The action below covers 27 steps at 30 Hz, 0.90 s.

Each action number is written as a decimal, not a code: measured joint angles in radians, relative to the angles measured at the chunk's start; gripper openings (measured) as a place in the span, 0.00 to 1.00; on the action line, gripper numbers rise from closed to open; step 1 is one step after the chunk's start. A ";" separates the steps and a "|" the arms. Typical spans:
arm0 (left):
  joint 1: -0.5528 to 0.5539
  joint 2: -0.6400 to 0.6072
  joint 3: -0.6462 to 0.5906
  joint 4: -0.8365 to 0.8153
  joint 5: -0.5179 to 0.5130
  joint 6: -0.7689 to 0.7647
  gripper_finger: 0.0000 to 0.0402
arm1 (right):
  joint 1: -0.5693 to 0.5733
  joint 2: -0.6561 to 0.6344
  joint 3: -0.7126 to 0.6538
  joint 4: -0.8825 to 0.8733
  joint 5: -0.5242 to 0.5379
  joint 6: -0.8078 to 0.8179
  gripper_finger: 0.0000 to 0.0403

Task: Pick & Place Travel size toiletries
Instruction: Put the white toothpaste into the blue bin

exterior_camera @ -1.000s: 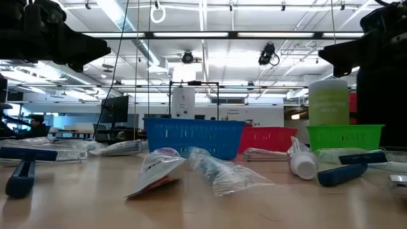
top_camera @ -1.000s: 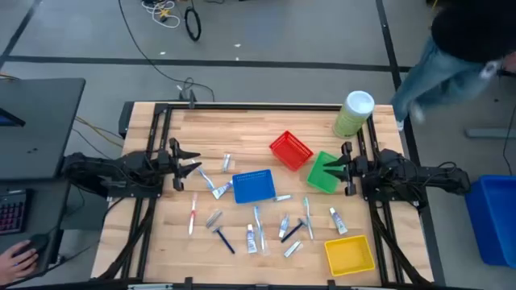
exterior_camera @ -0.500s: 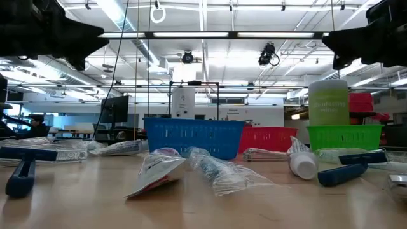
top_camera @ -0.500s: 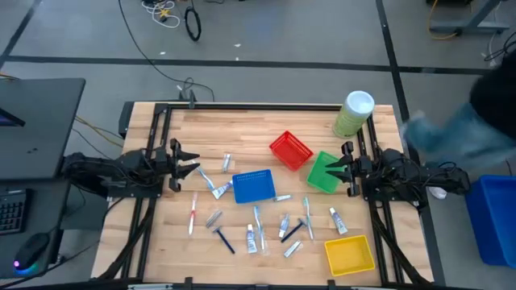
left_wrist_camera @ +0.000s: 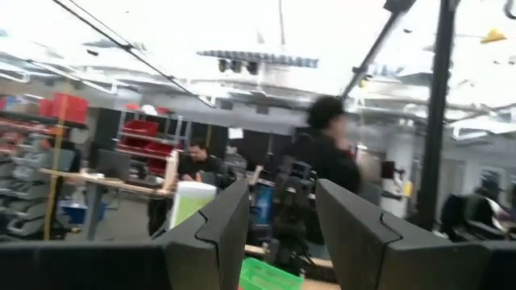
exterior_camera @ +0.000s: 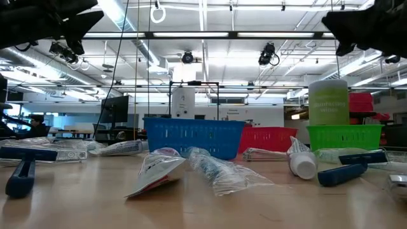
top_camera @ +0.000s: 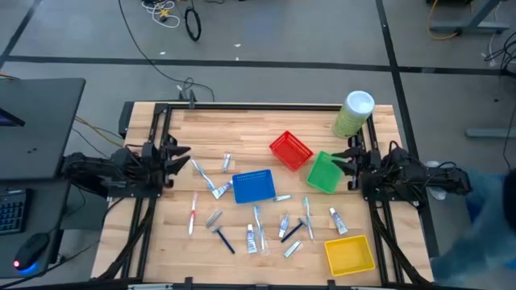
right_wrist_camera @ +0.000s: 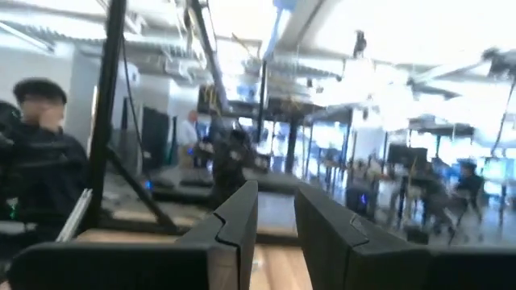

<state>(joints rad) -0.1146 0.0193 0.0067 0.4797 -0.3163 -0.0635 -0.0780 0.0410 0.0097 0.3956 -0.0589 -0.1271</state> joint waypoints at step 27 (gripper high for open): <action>0.013 0.159 0.031 0.158 -0.136 -0.020 0.38 | -0.023 0.421 0.061 0.592 0.316 0.038 0.23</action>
<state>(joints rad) -0.1021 0.1788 0.0378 0.6378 -0.4519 -0.0837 -0.1006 0.4619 0.0706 0.9874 0.2571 -0.0893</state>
